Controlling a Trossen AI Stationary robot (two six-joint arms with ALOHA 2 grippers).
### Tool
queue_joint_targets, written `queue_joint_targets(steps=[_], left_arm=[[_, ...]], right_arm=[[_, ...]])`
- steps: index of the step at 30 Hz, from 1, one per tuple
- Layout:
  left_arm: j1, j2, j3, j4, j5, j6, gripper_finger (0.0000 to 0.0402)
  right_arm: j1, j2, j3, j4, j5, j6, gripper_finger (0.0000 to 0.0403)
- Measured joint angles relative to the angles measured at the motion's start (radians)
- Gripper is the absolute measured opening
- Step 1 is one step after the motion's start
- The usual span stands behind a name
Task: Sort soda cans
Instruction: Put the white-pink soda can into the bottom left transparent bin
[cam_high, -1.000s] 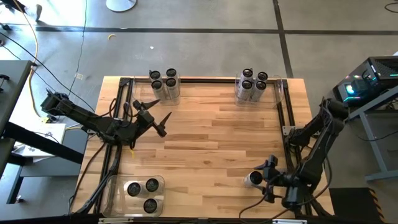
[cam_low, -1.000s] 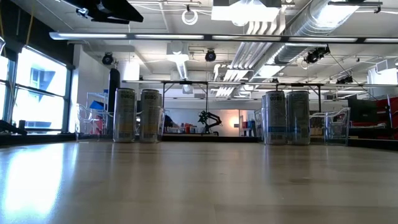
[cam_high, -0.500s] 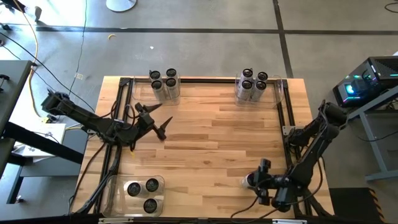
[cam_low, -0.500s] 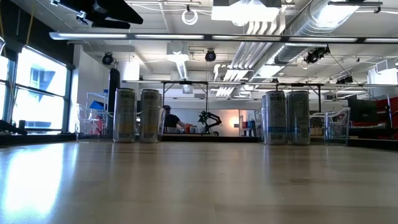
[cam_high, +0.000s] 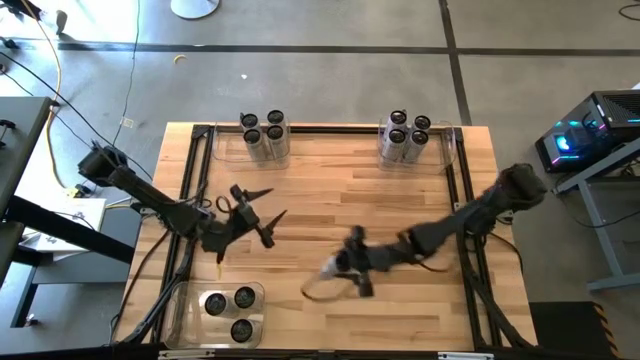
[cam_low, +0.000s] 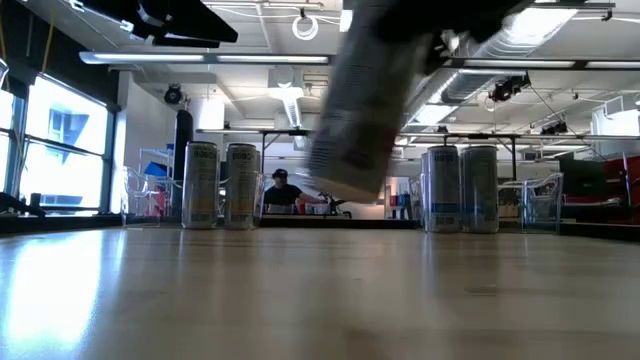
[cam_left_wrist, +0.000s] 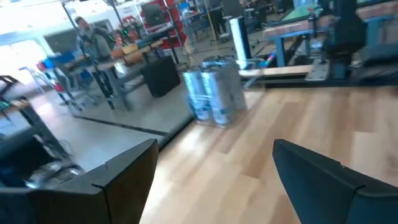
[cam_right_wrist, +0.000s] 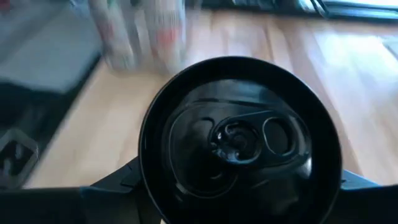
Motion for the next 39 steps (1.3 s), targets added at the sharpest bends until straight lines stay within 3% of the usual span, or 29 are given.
queue_joint_targets(steps=[3,6,14,21,26,34,39], left_arm=[[-0.031,0.040,0.000,0.001,0.032,-0.065,0.0310],[-0.071,0.060,0.000,0.000,0.077,-0.105,0.0310],[-0.123,0.067,0.000,0.001,0.263,-0.115,0.0310],[-0.118,0.068,0.000,-0.002,0.314,-0.183,0.0310],[-0.111,0.067,0.000,-0.002,0.360,-0.254,0.0310],[-0.112,0.067,0.000,0.006,0.454,-0.260,0.0310],[-0.108,0.067,0.000,0.007,0.482,-0.316,0.0310]], right_arm=[[-0.099,0.078,0.021,0.096,-0.108,-0.013,0.0230],[-0.161,0.148,0.068,0.058,-0.116,0.007,0.0230],[-0.192,0.264,0.219,-0.031,-0.163,0.019,0.0234],[-0.189,0.279,0.266,-0.057,-0.167,0.036,0.0331],[-0.182,0.276,0.291,-0.060,-0.165,0.009,0.0344],[-0.115,0.176,0.299,-0.144,-0.053,0.073,0.0347],[0.019,0.084,0.299,-0.360,0.204,0.167,0.0348]])
